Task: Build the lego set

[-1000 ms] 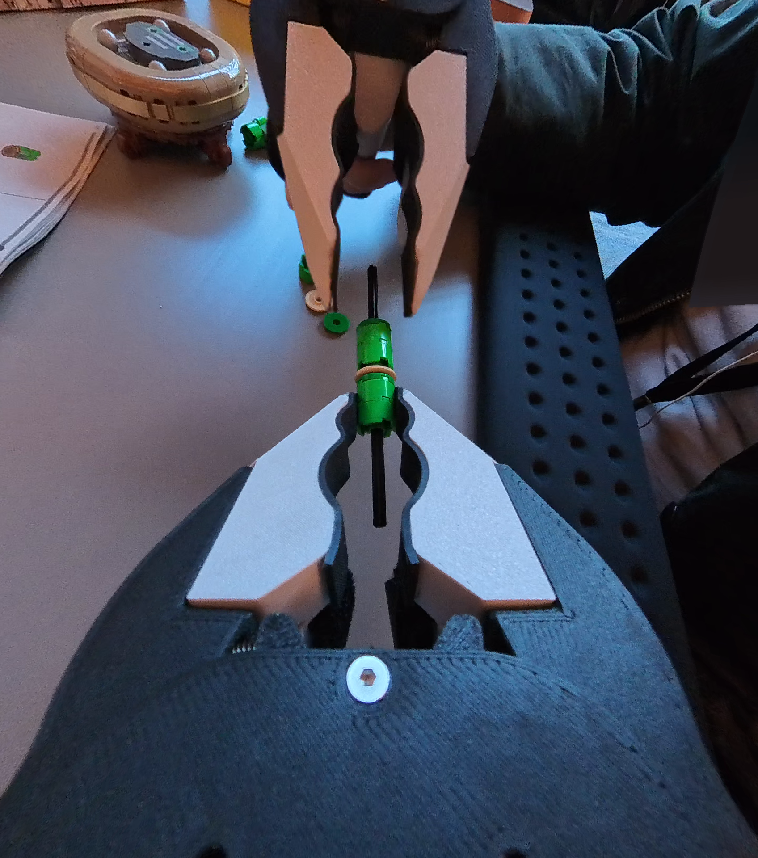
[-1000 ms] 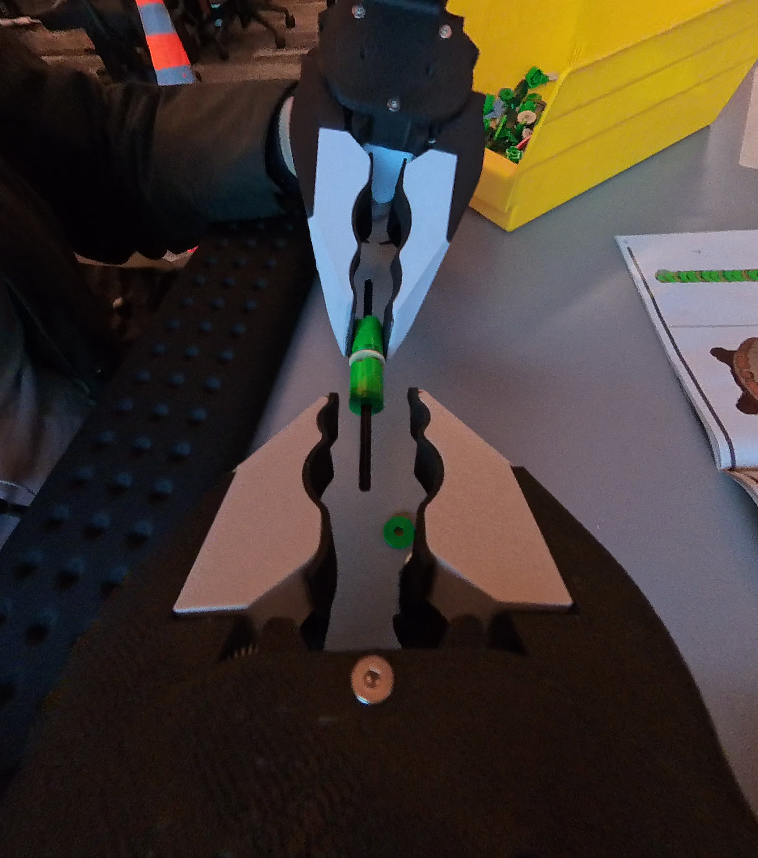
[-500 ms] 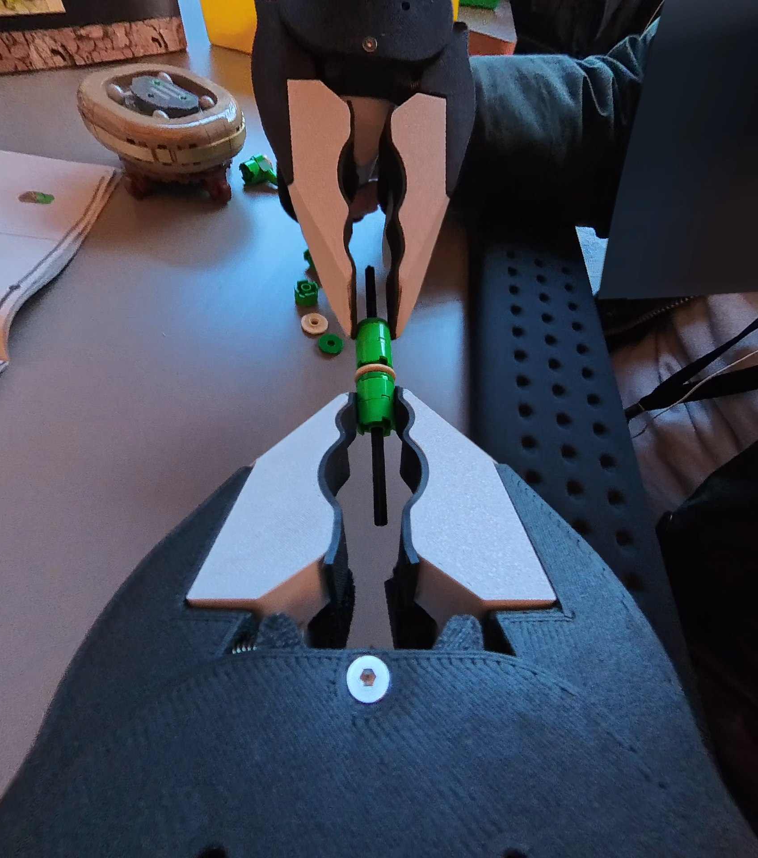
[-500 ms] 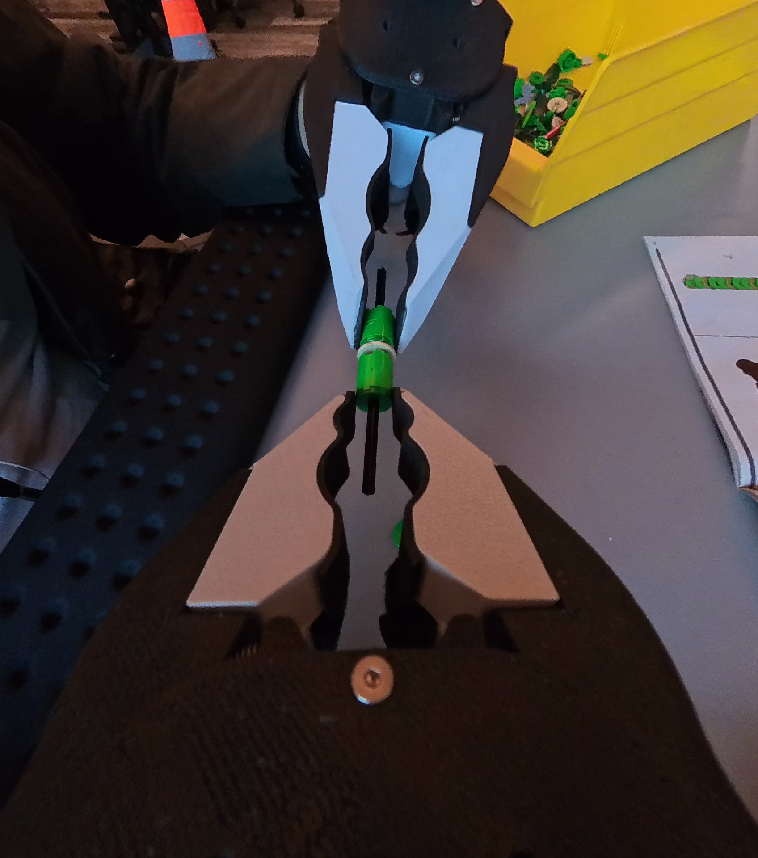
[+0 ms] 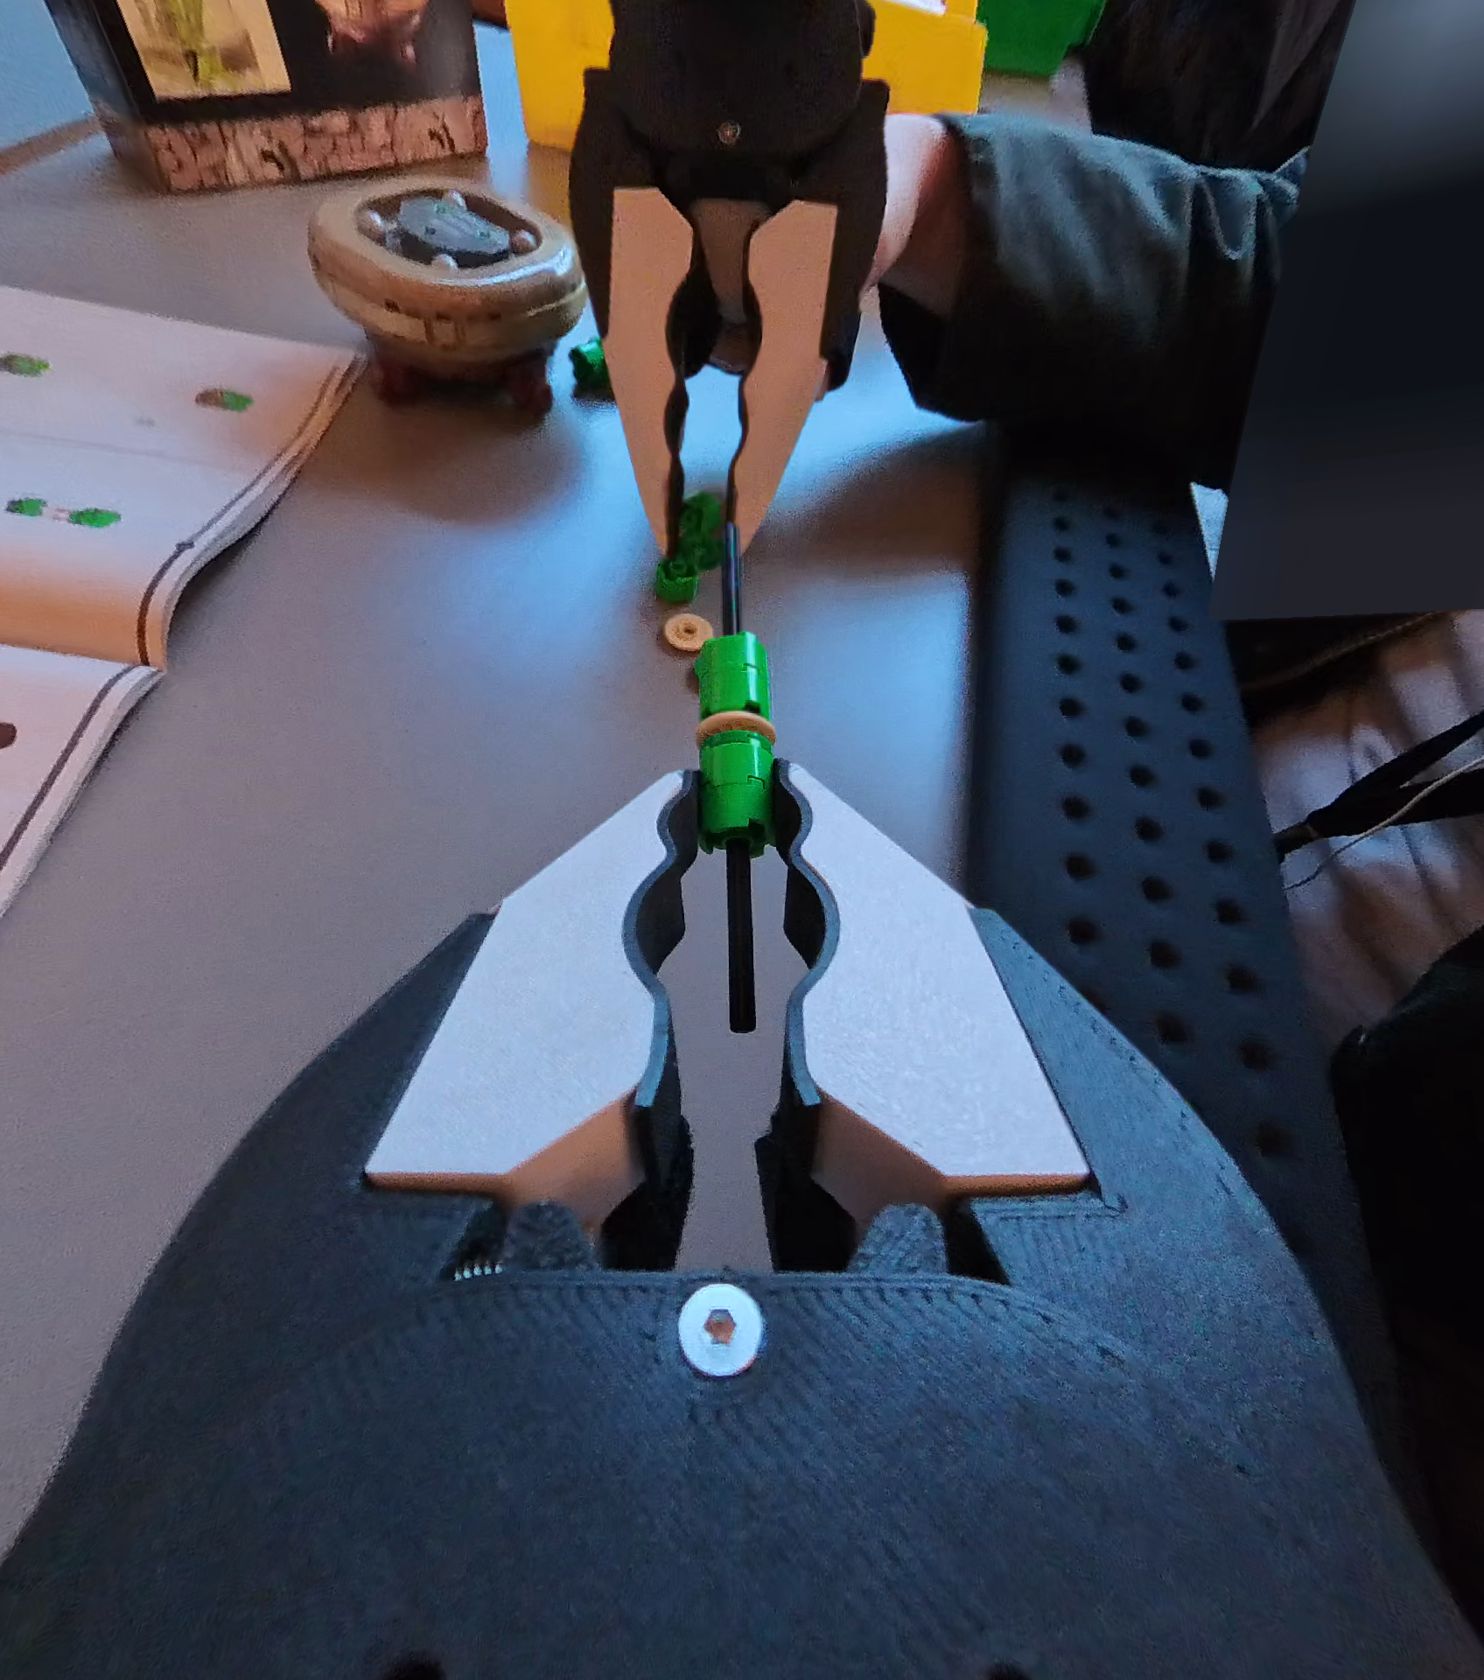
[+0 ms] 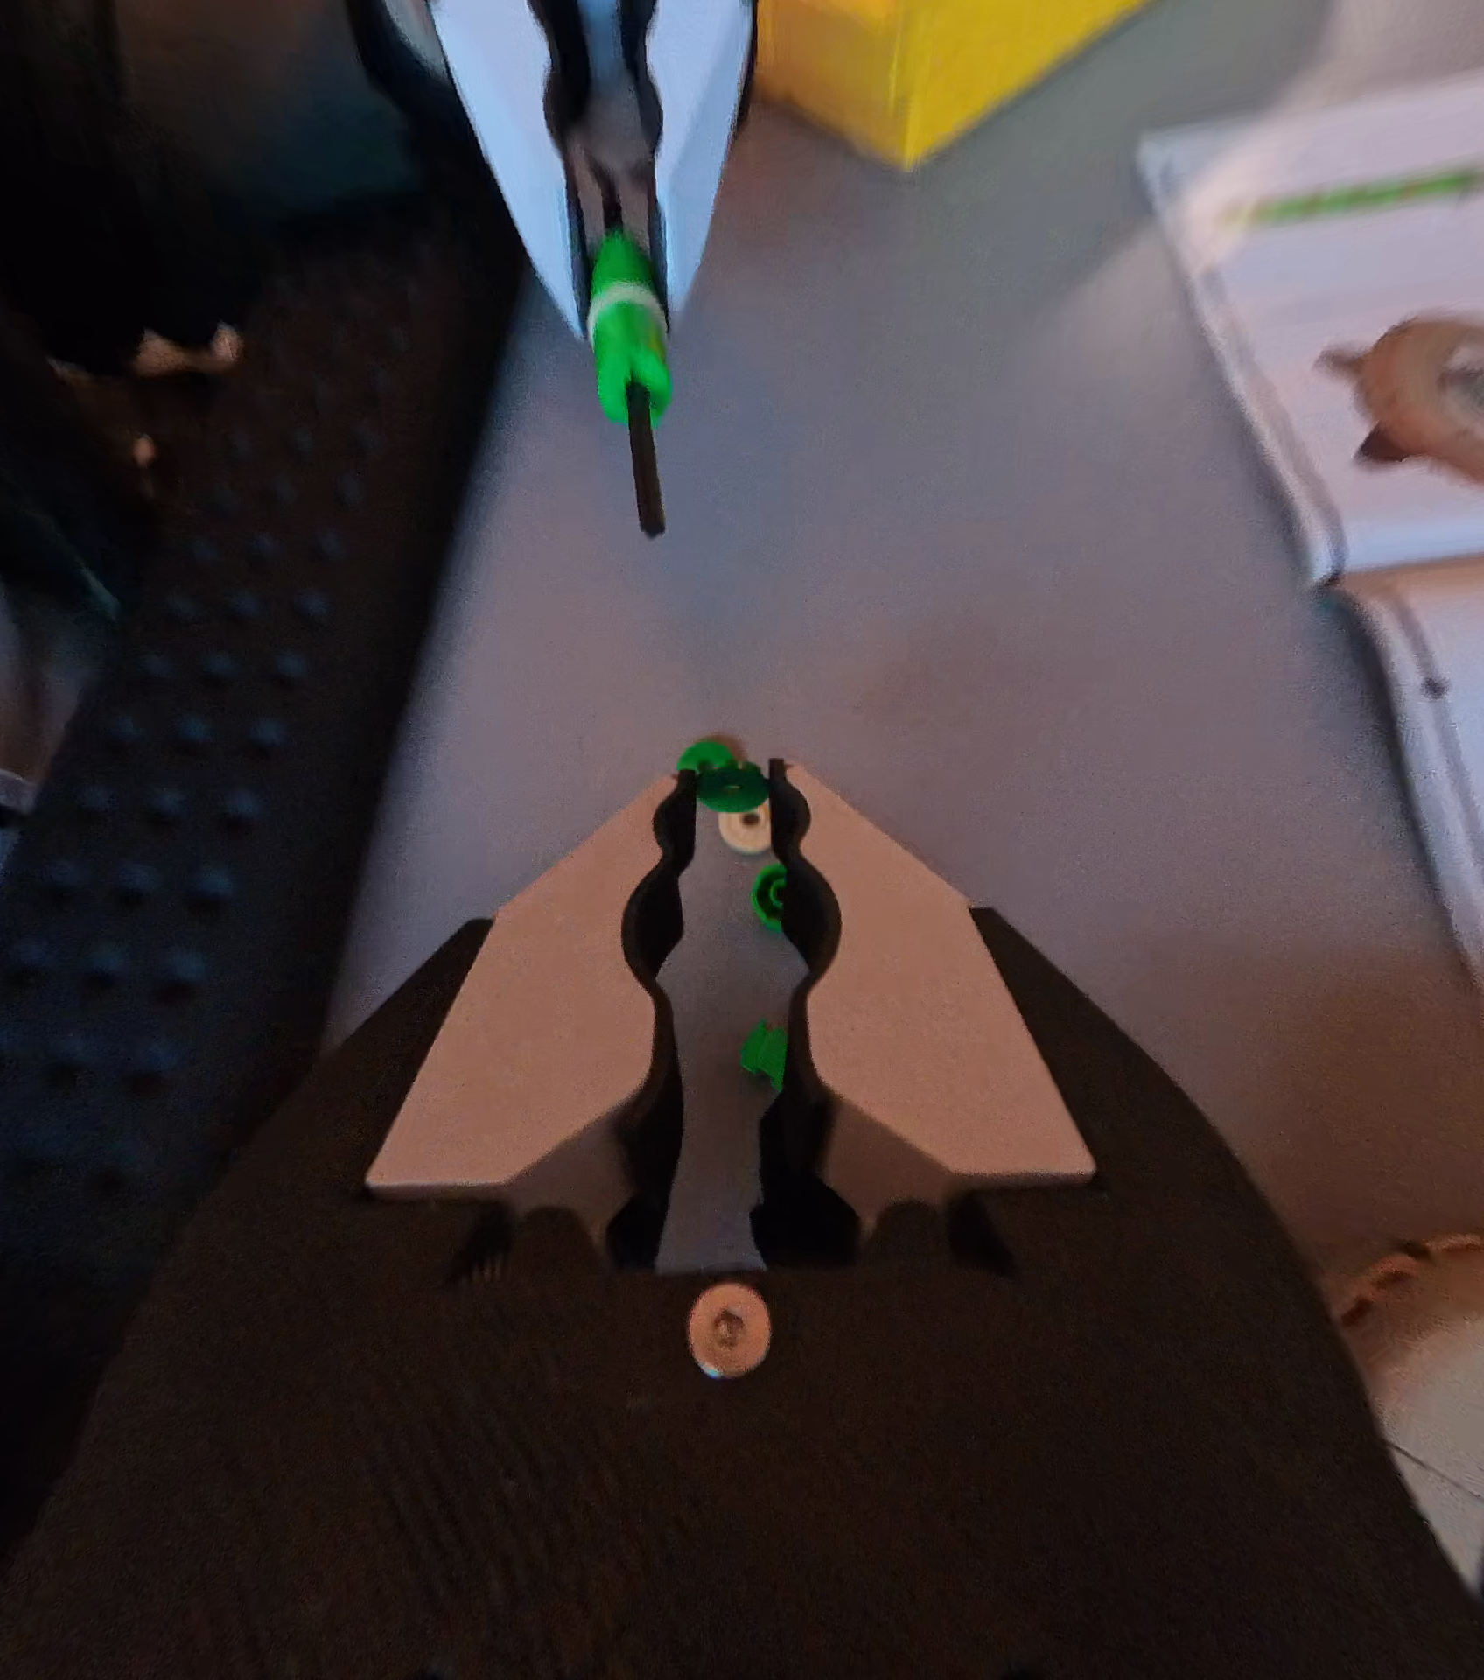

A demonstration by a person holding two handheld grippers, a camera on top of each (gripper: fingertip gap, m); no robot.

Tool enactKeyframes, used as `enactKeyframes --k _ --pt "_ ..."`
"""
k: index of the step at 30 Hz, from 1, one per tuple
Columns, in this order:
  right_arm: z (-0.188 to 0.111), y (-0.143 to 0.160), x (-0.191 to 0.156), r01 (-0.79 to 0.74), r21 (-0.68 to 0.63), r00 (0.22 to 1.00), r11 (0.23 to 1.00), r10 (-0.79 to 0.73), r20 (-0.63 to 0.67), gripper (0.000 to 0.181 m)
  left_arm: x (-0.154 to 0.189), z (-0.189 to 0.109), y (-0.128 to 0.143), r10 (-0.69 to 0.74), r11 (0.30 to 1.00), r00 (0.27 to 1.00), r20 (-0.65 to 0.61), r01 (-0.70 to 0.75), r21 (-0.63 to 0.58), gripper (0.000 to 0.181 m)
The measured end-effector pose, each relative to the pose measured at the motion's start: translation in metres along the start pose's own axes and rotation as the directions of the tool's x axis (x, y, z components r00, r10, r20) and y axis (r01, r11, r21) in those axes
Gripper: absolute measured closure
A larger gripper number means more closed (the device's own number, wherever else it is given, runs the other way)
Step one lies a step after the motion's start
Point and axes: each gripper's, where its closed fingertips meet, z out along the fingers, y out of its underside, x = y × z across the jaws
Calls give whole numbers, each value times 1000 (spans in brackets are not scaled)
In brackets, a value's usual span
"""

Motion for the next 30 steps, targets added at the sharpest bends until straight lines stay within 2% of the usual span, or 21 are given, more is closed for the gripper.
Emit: enactKeyframes --k 2,4,6,9,11,12,15,17,19,21,24,30 --pt "9 14 4 -2 -84 1000 996 2 -5 166 1 2 2 -5 1000 1000 -9 5 -9 167" --pt "11 15 5 -13 -89 1000 996 12 -9 152 2 2 2 -10 1000 1000 -16 10 -8 167" --pt "8 3 3 -12 -27 1000 1000 12 -6 147 2 4 2 -14 1000 1000 -23 14 -11 167" --pt "4 -41 -10 44 162 999 986 -45 -1 143 5 7 2 -12 1000 999 -35 11 -18 167" --pt "12 -62 -25 64 239 997 969 -73 30 136 6 10 2 -8 1000 999 -44 7 -21 167" --pt "20 -66 -29 62 234 996 970 -75 45 137 8 11 1 -7 1000 999 -49 6 -22 166" --pt "39 -62 -28 70 176 997 982 -77 32 153 10 12 1 -2 1000 998 -56 1 -23 166" --pt "44 -60 -30 41 165 997 985 -52 64 152 11 12 -1 -3 1000 998 -63 2 -17 166" --pt "46 -62 -33 7 177 995 984 -25 100 152 11 13 -1 -5 1000 998 -65 4 -18 166" --pt "46 -62 -32 5 173 995 985 -22 98 166 11 13 0 -6 1000 998 -65 5 -23 166" --pt "46 -63 -31 -13 175 994 985 -5 105 166 11 12 -2 -8 1000 998 -65 7 -14 166" --pt "39 -62 -37 63 149 992 987 -78 97 166 17 14 -6 26 1000 997 -76 -26 -2 166"
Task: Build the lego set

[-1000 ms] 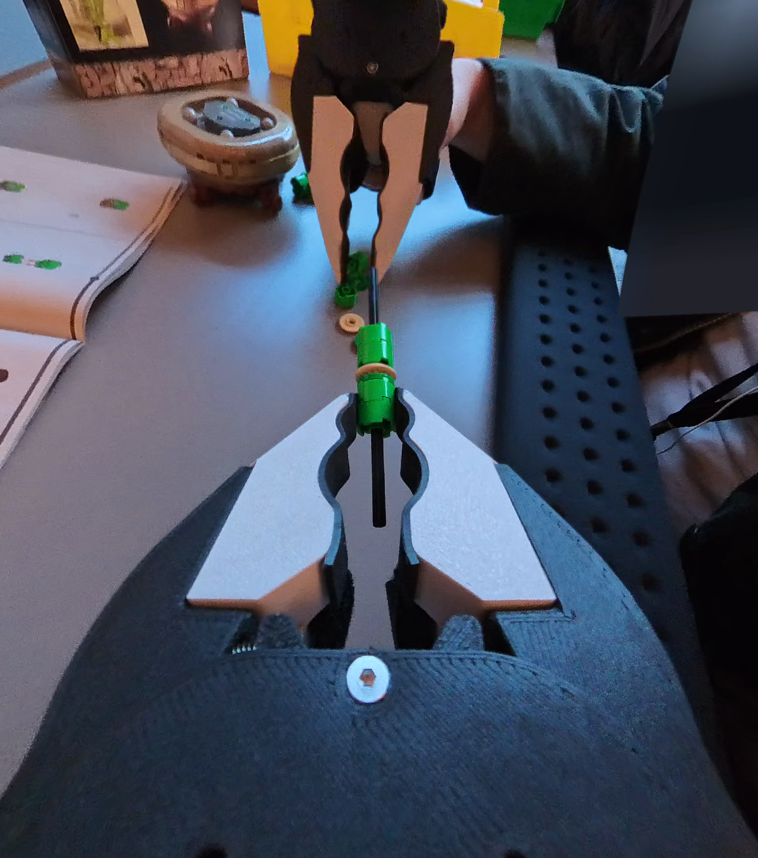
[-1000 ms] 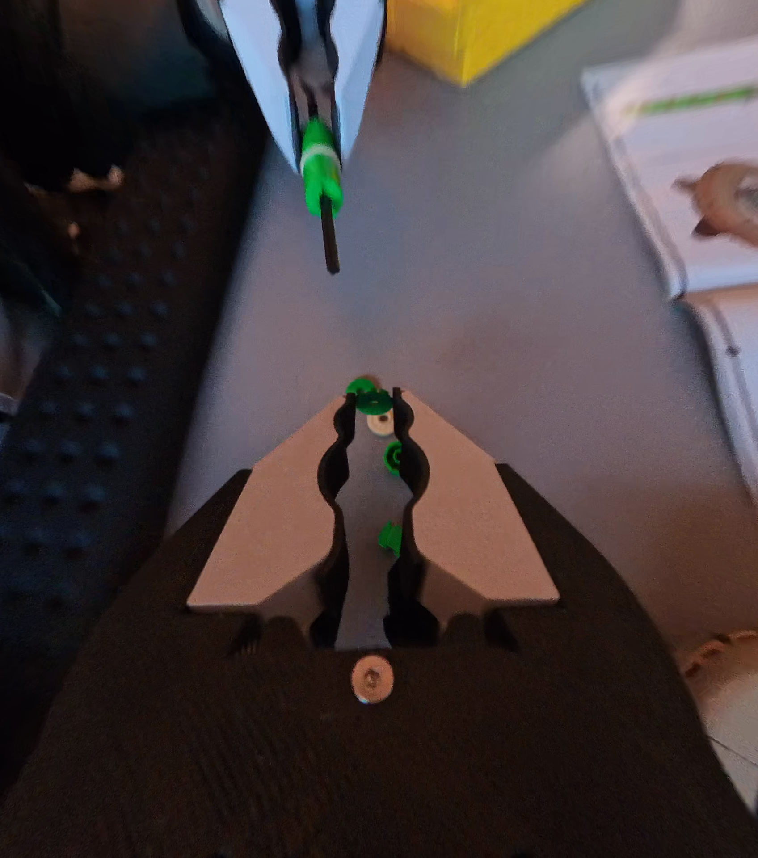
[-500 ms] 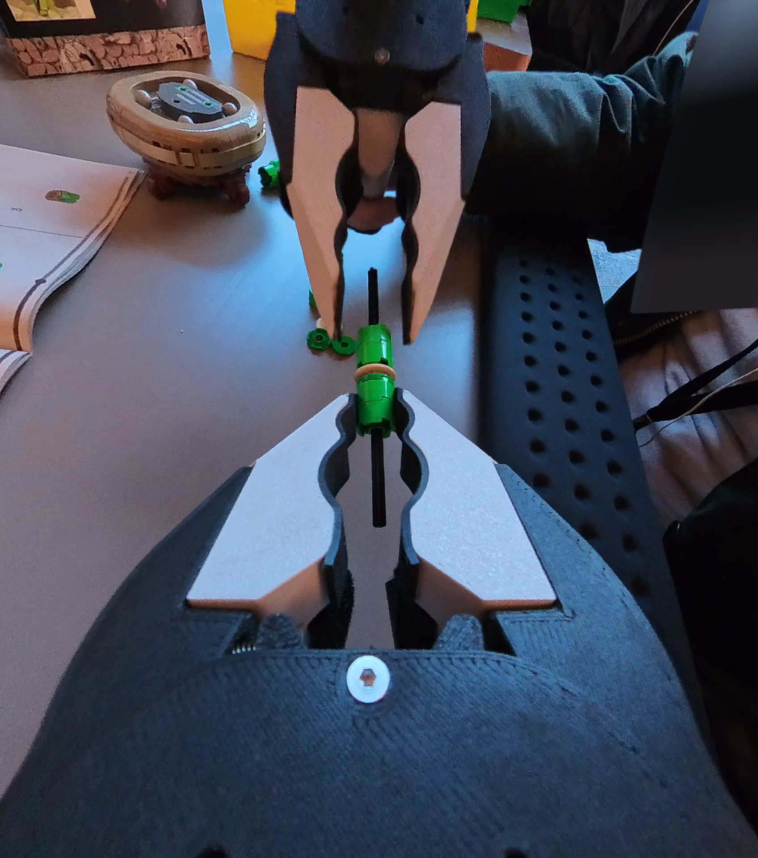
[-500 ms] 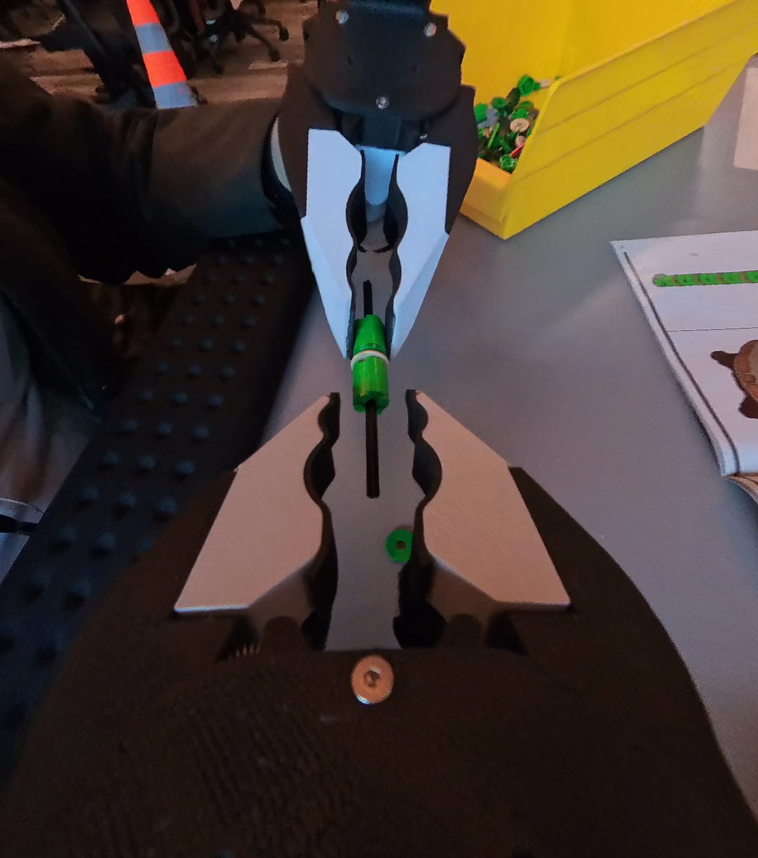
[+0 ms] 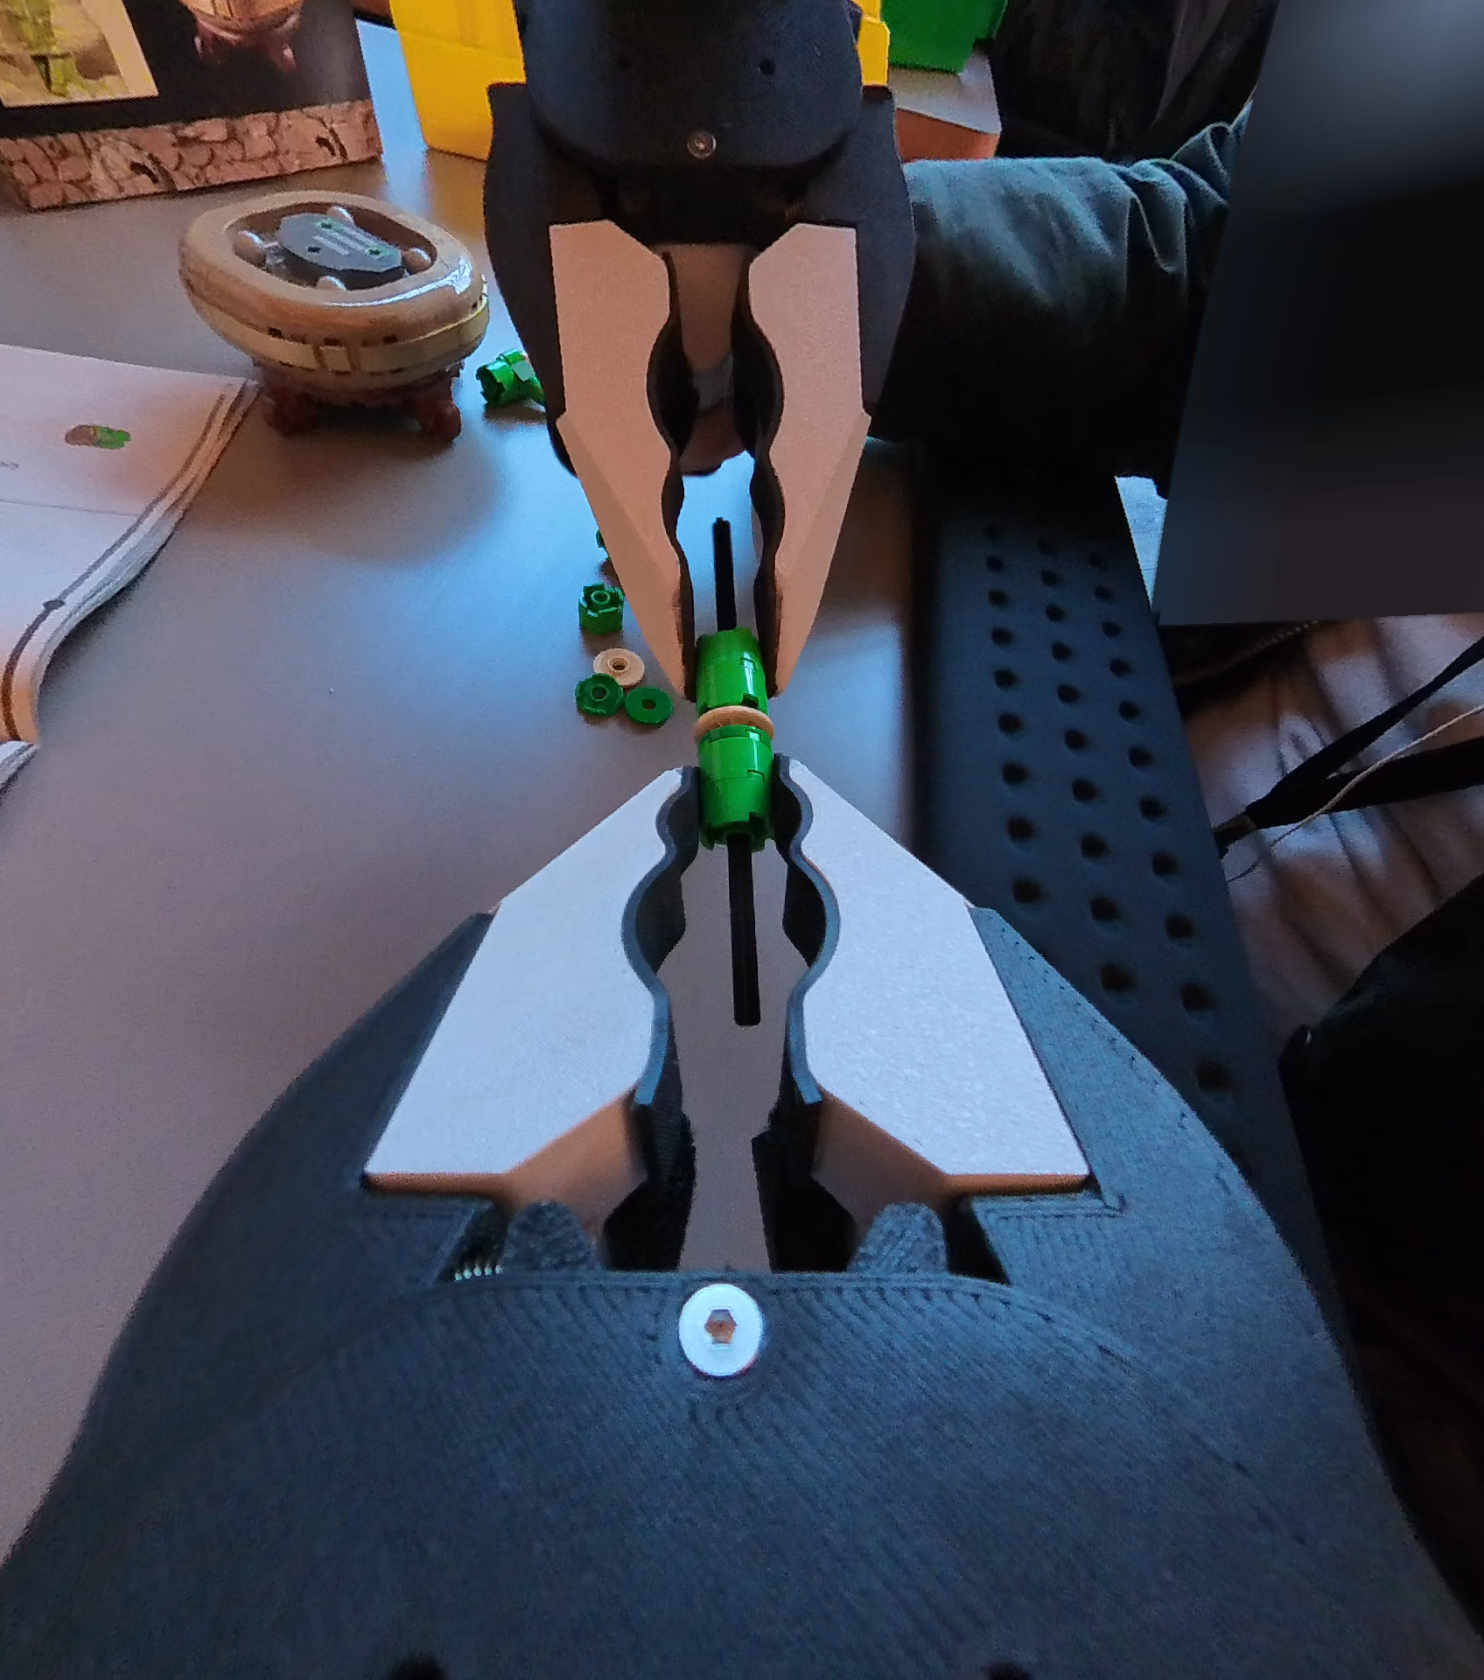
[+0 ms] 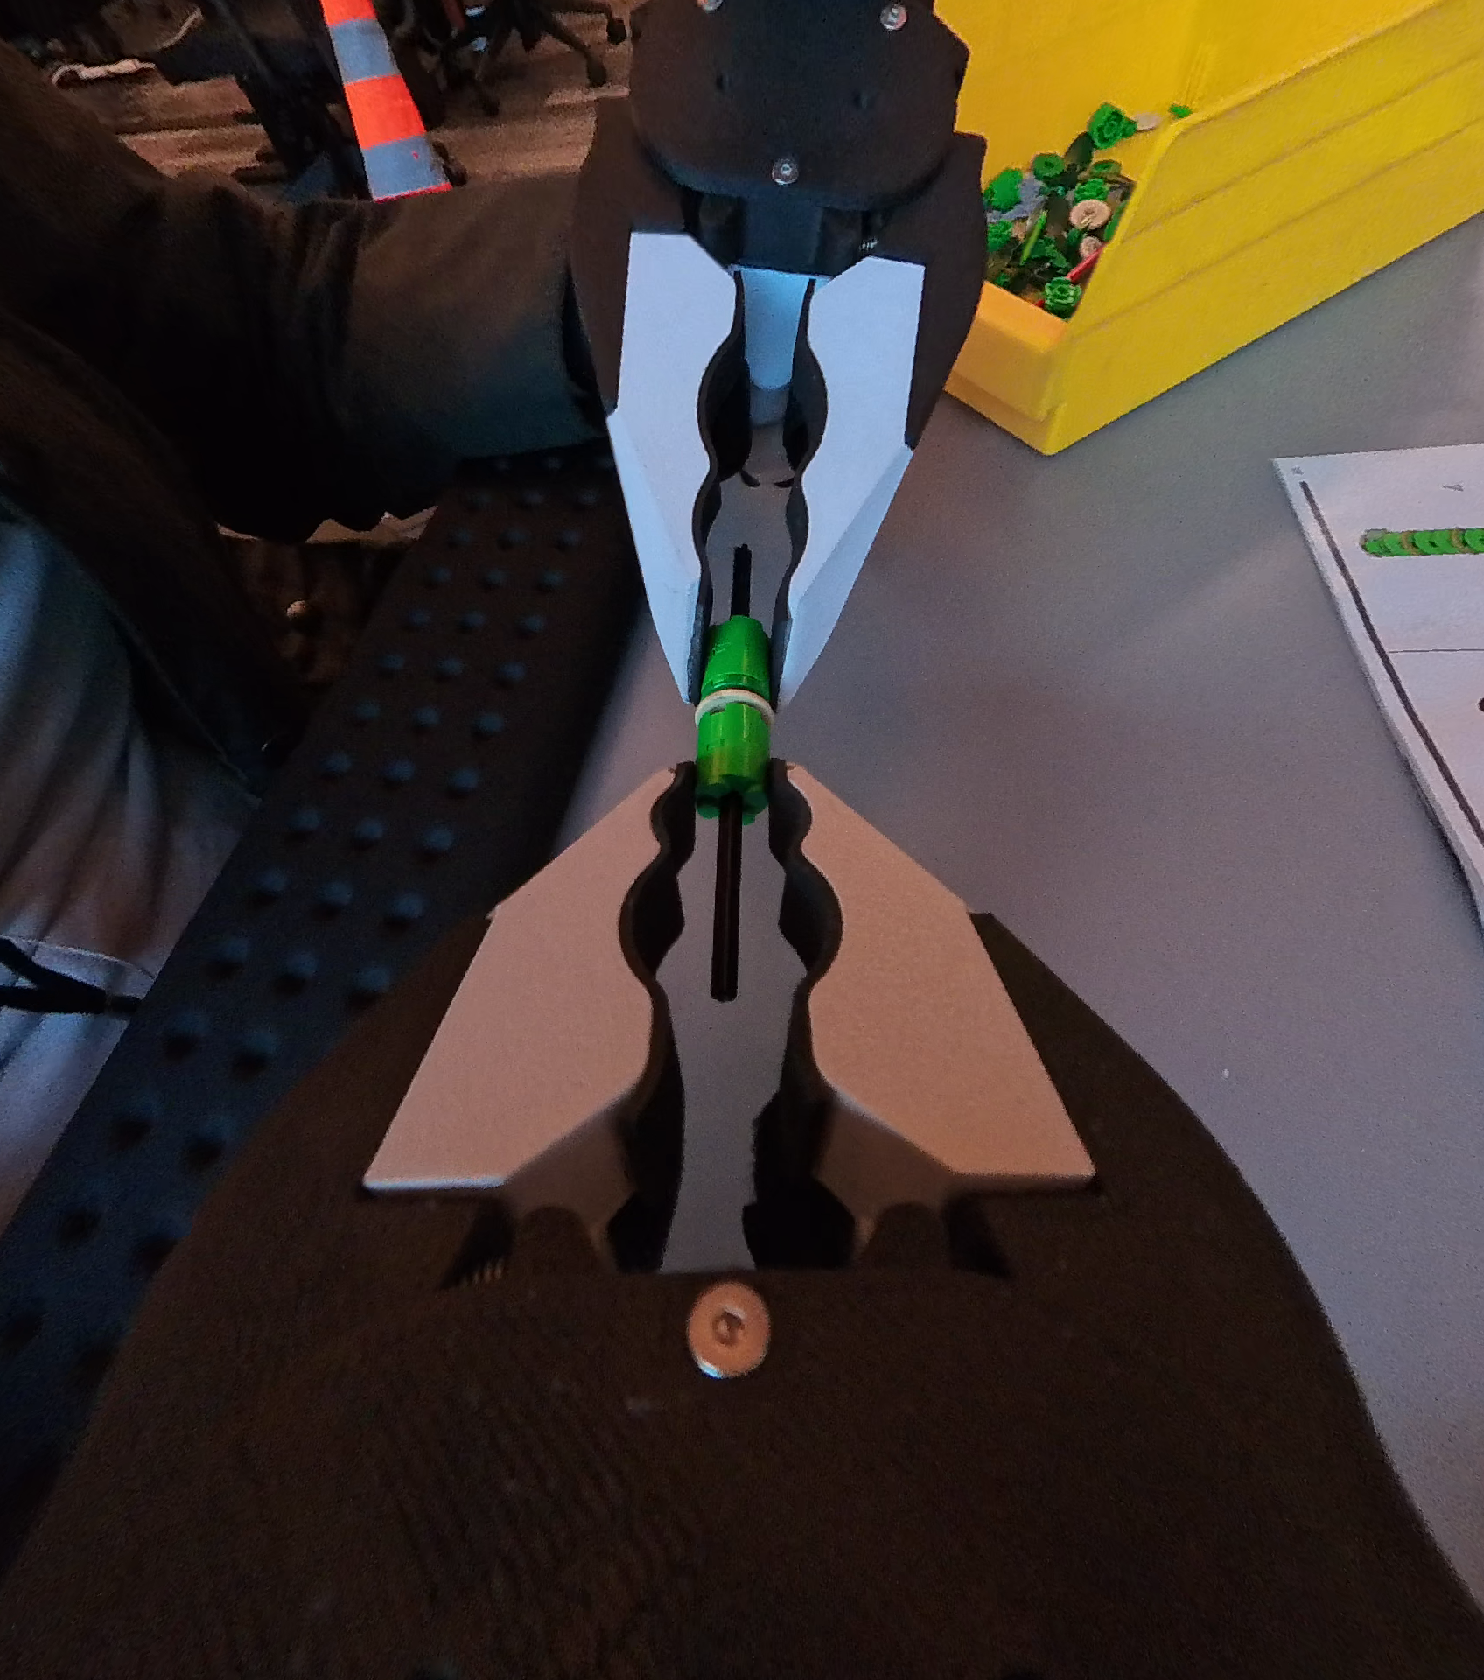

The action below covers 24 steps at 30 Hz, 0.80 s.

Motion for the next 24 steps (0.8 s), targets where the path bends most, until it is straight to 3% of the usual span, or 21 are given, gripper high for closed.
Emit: enactKeyframes --k 24 --pt "-30 4 -19 12 -55 1000 998 -11 16 166 16 13 -16 59 998 998 -7 -59 19 166"
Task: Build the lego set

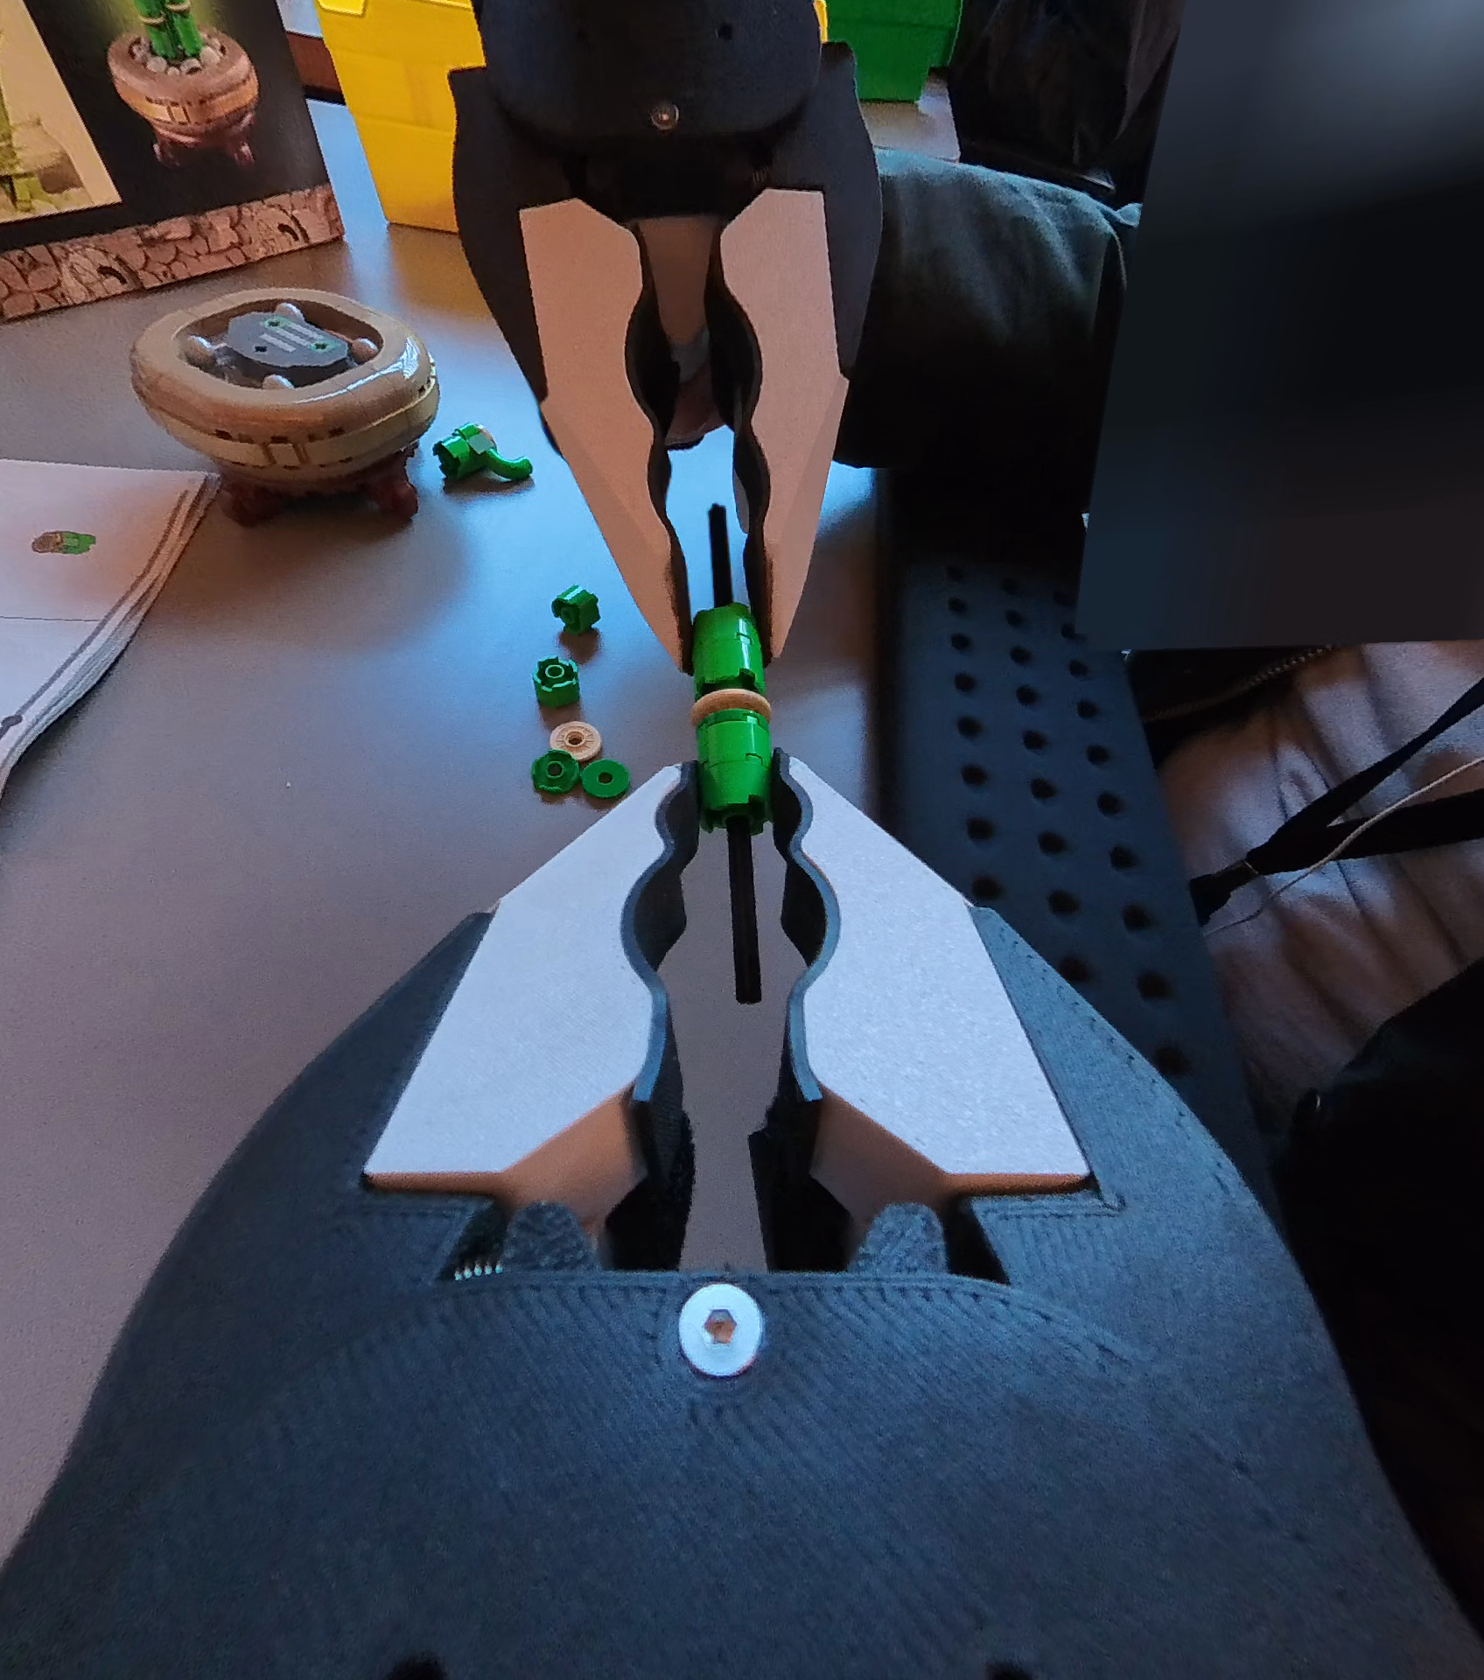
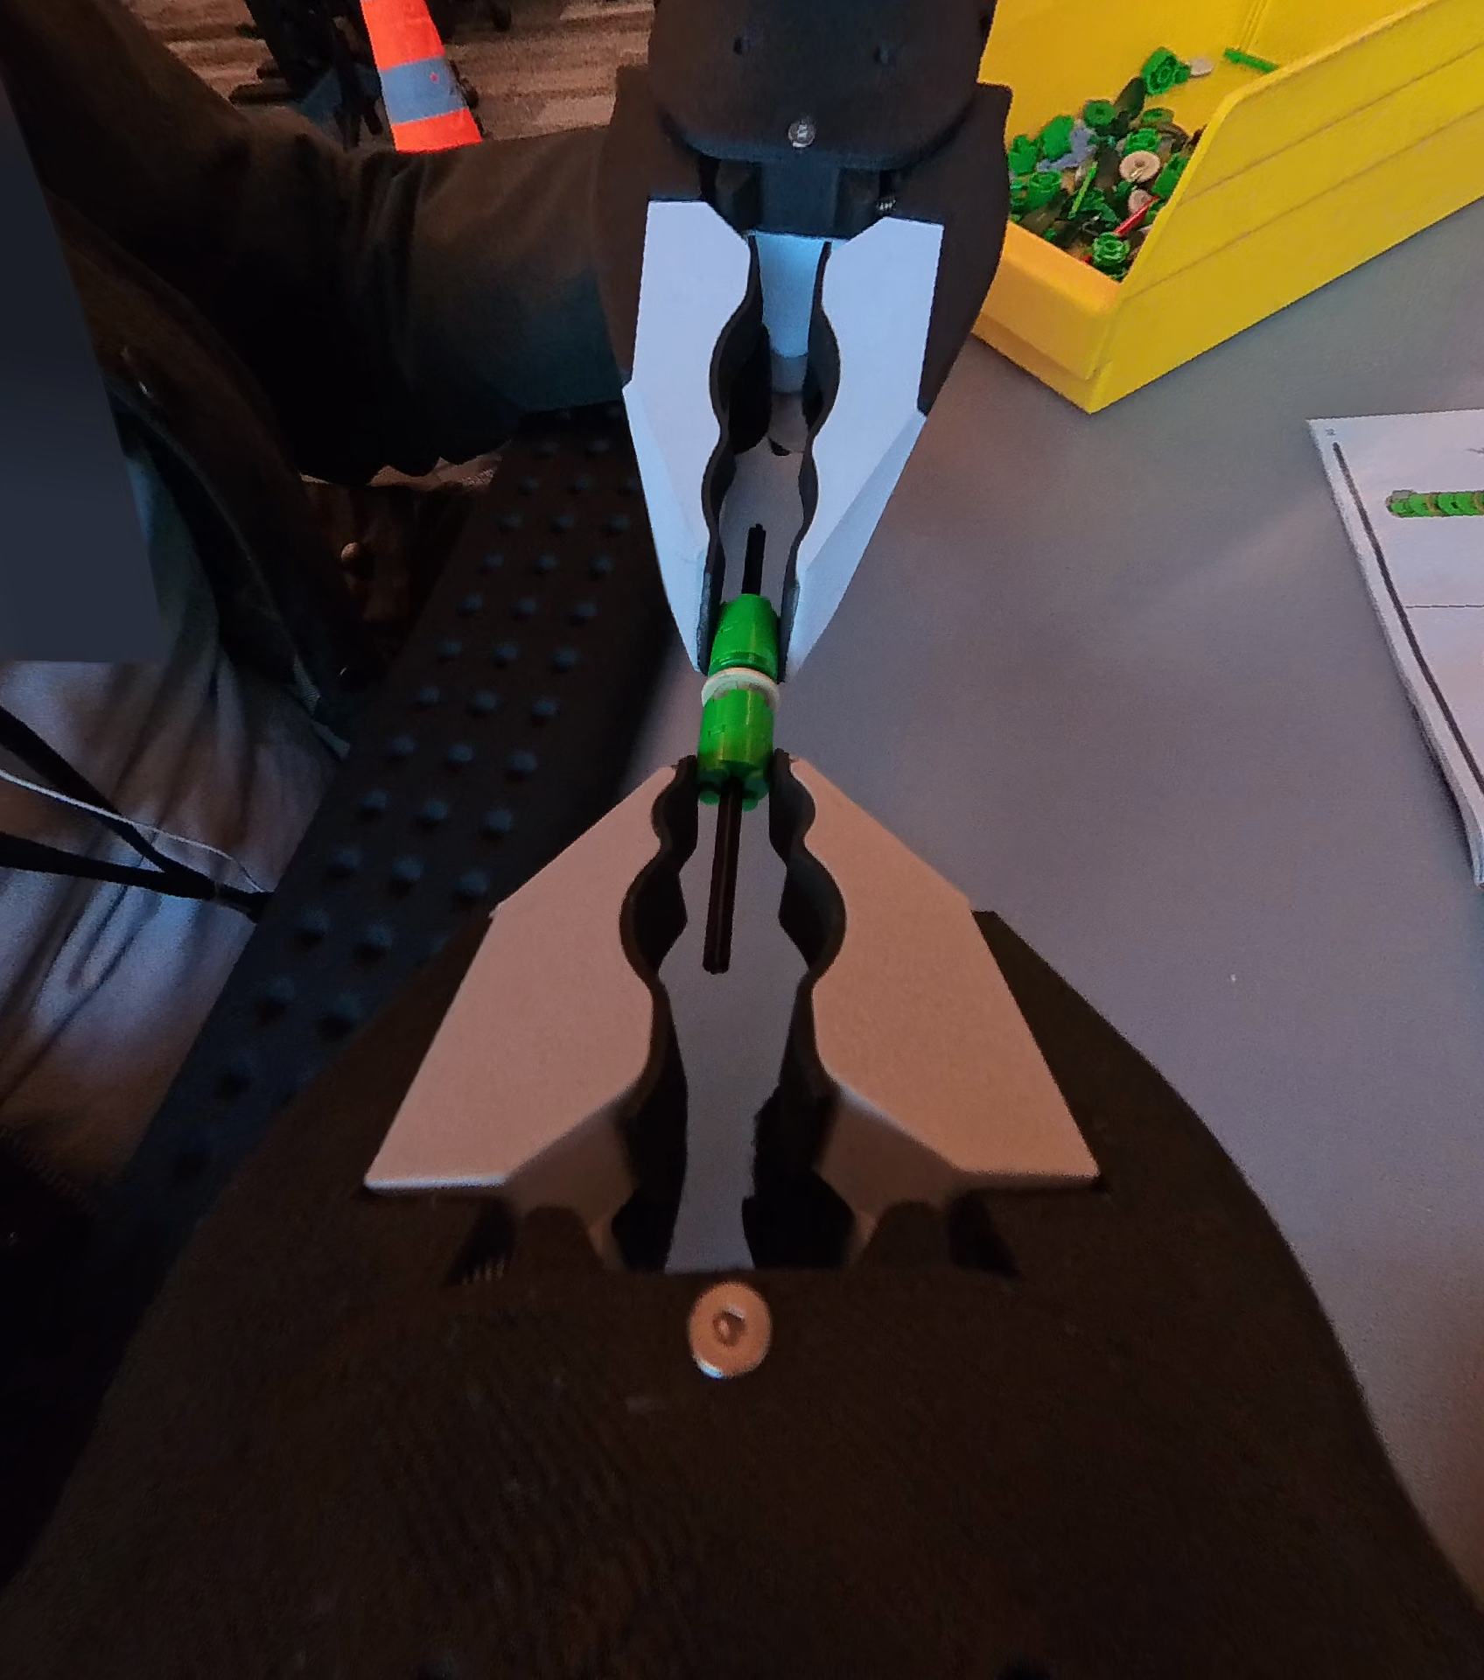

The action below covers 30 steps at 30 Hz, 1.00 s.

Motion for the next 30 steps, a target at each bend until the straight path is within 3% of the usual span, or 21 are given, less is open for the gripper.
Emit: enactKeyframes --k 10,11,13,17,19,22,24,26,30 --pt "-8 4 -4 -7 -22 1000 1000 8 15 166 2 0 0 13 1000 1000 0 -13 -7 166" --pt "-11 7 -4 -7 -38 1000 999 8 12 178 0 -2 2 7 1000 1000 14 -7 -16 166" --pt "-19 5 -3 -16 -2 1000 1000 16 12 178 5 -5 -7 -20 999 999 -34 21 34 166" --pt "-16 11 -6 -43 -40 998 998 45 41 177 4 -2 0 -14 1000 999 -36 14 2 166" --pt "-11 15 -5 -65 -33 996 997 67 63 175 1 -3 5 -28 1000 999 -29 27 -12 166" --pt "-4 2 3 -64 47 998 997 63 23 147 3 1 5 -45 999 998 -55 44 -10 166" --pt "0 -5 5 -51 73 999 996 51 9 148 3 5 10 -38 999 998 -50 36 -39 166" --pt "2 -5 3 -54 64 998 997 52 30 165 2 5 10 -41 999 998 -49 40 -37 166" --pt "2 -3 4 -77 59 997 995 76 27 161 0 2 7 -47 999 998 -43 46 -17 166"
